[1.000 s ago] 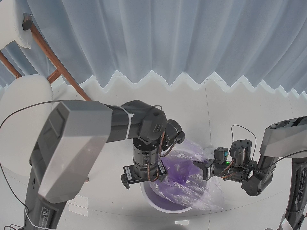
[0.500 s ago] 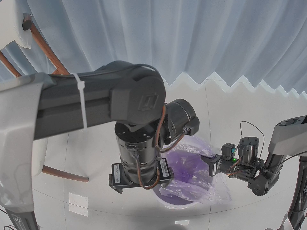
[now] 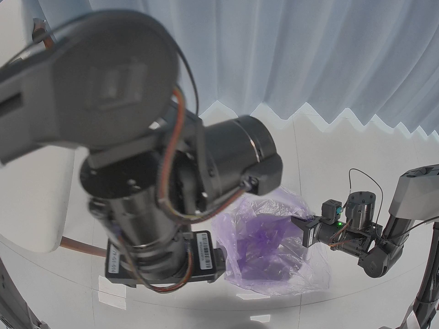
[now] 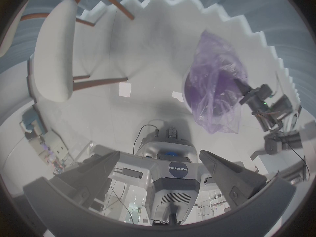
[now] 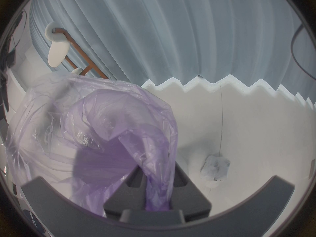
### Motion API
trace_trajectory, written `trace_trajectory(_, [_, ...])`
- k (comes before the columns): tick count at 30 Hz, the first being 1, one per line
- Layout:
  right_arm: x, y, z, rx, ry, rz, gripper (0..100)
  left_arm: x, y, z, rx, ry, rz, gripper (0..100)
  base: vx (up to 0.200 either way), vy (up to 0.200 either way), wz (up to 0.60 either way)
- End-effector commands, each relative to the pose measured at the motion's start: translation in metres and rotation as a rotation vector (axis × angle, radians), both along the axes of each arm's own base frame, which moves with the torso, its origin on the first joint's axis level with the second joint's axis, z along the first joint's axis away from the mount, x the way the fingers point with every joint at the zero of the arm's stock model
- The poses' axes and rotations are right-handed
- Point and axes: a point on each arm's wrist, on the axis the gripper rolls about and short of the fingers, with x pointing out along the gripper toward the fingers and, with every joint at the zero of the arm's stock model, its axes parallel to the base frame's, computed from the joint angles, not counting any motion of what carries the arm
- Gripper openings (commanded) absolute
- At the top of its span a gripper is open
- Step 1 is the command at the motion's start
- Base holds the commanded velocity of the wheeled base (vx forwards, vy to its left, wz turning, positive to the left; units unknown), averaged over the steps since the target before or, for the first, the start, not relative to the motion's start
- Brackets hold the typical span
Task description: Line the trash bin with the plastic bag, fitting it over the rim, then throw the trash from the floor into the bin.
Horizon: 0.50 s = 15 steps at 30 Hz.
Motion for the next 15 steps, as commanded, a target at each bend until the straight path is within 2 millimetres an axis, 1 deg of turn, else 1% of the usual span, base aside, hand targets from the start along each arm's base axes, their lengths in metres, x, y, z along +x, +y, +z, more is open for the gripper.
trace_trajectory(1, [0.000, -0.001, 0.004, 0.006, -0.014, -0.003, 0, -0.023, 0.032, 0.041, -0.098, -0.129, -0.060, 100, 0.000, 0.000, 0.00])
trace_trajectory(3, [0.000, -0.001, 0.004, 0.006, -0.014, -0.003, 0, -0.023, 0.032, 0.041, -0.098, -0.129, -0.060, 100, 0.000, 0.000, 0.00])
trace_trajectory(4, [-0.001, -0.001, 0.005, 0.006, -0.014, -0.003, 0, -0.005, 0.016, 0.029, -0.125, -0.147, -0.047, 100, 0.000, 0.000, 0.00])
trace_trajectory(5, [-0.002, -0.001, 0.006, 0.006, -0.015, -0.003, 0, 0.003, 0.010, 0.023, -0.127, -0.150, -0.036, 100, 0.000, 0.000, 0.00])
trace_trajectory(6, [-0.001, -0.001, 0.006, 0.008, -0.019, -0.003, 0, 0.019, -0.003, 0.008, -0.120, -0.146, -0.015, 100, 0.000, 0.000, 0.00])
trace_trajectory(7, [0.000, -0.001, 0.007, 0.010, -0.020, -0.003, 0, 0.025, -0.011, -0.002, -0.107, -0.136, -0.007, 100, 0.000, 0.000, 0.00])
trace_trajectory(9, [0.000, -0.001, 0.006, 0.010, -0.020, -0.003, 0, 0.030, -0.017, -0.012, -0.080, -0.114, -0.008, 100, 0.000, 0.000, 0.00])
trace_trajectory(10, [0.000, -0.001, 0.006, 0.010, -0.018, -0.004, 0, 0.034, -0.025, -0.024, -0.056, -0.093, -0.010, 100, 0.000, 0.000, 0.00])
trace_trajectory(12, [0.000, -0.001, 0.004, 0.009, -0.011, -0.006, 0, 0.039, -0.035, -0.039, -0.028, -0.065, -0.013, 100, 0.000, 0.000, 0.00])
trace_trajectory(13, [0.000, -0.001, 0.004, 0.009, -0.011, -0.006, 0, 0.039, -0.035, -0.039, -0.028, -0.065, -0.013, 100, 0.000, 0.000, 0.00])
trace_trajectory(14, [-0.001, -0.001, 0.004, 0.011, -0.006, -0.008, 0, 0.043, -0.046, -0.059, 0.004, -0.021, -0.021, 100, 0.000, 0.000, 0.00])
trace_trajectory(15, [0.000, -0.001, 0.004, 0.013, -0.007, -0.010, 0, 0.044, -0.052, -0.067, 0.014, -0.002, -0.031, 100, 0.000, 0.000, 0.00])
